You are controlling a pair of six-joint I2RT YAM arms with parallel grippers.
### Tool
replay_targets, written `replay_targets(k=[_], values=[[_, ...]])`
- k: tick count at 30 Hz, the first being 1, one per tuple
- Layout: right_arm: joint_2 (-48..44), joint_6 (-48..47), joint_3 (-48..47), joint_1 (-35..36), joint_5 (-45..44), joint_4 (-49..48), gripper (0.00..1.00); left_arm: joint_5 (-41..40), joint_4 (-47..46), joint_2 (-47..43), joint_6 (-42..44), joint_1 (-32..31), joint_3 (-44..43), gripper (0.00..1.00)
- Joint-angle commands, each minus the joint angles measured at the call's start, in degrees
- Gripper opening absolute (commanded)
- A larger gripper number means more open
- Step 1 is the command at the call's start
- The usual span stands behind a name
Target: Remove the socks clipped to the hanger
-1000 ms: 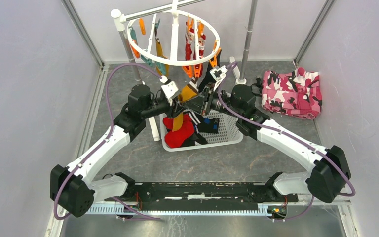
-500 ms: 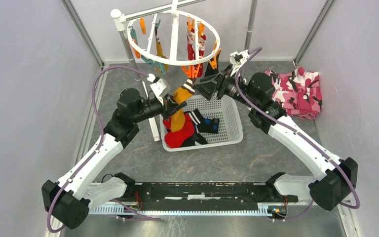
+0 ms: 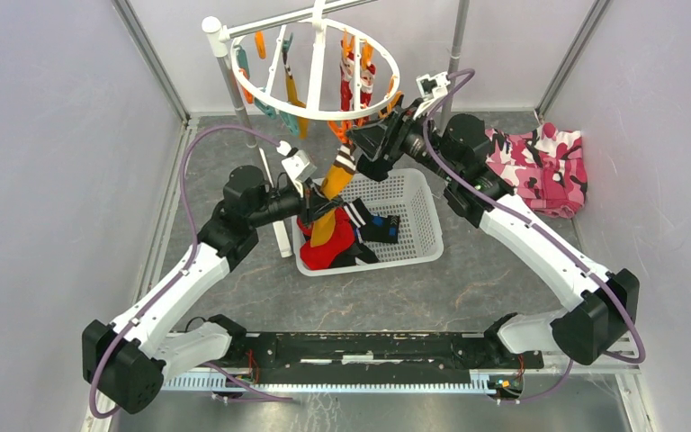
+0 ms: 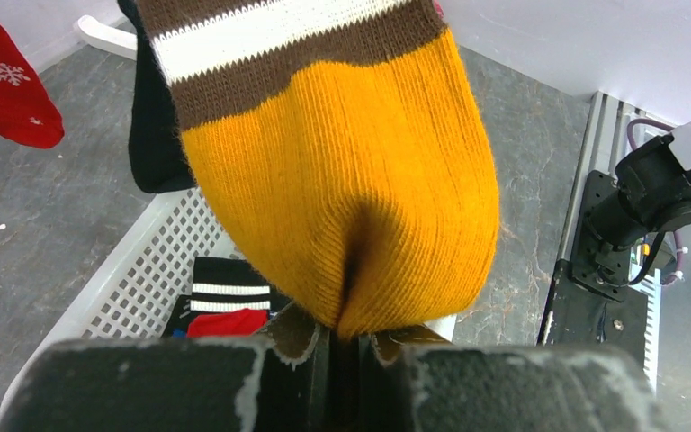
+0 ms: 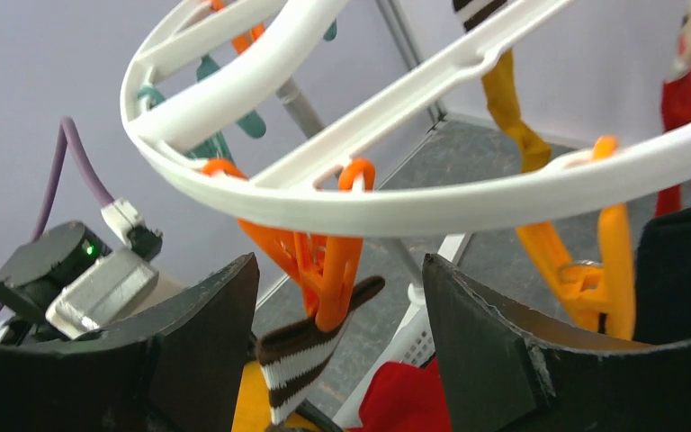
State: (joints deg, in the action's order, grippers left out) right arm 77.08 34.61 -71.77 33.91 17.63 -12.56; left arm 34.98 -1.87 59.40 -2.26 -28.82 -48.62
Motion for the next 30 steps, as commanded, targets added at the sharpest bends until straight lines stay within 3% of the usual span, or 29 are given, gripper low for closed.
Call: replay_targets(k=[1,8,17,30], values=[[0.1,-3.6,-4.2,0.9,-7.0,1.5,0.73,-2.4,-2.2,0.8,1.4,-1.1,-0.1,0.05],[1.5,-12.3,-9.8,6.3,-19.8,9.2,0.70,-6.2,-2.2,3.3,4.1,-3.2,-1.7,0.05],[2.7,-18.1,-13.4,10.9,-30.8,12.4,0.62,-7.1,-1.4,3.3,4.5,-3.6,-1.7,0.04],[4.4,-20.7,-15.1,12.5,-36.5,14.9,0.55,-5.9,-1.2,3.3,4.5,-4.4,-1.3,0.05]])
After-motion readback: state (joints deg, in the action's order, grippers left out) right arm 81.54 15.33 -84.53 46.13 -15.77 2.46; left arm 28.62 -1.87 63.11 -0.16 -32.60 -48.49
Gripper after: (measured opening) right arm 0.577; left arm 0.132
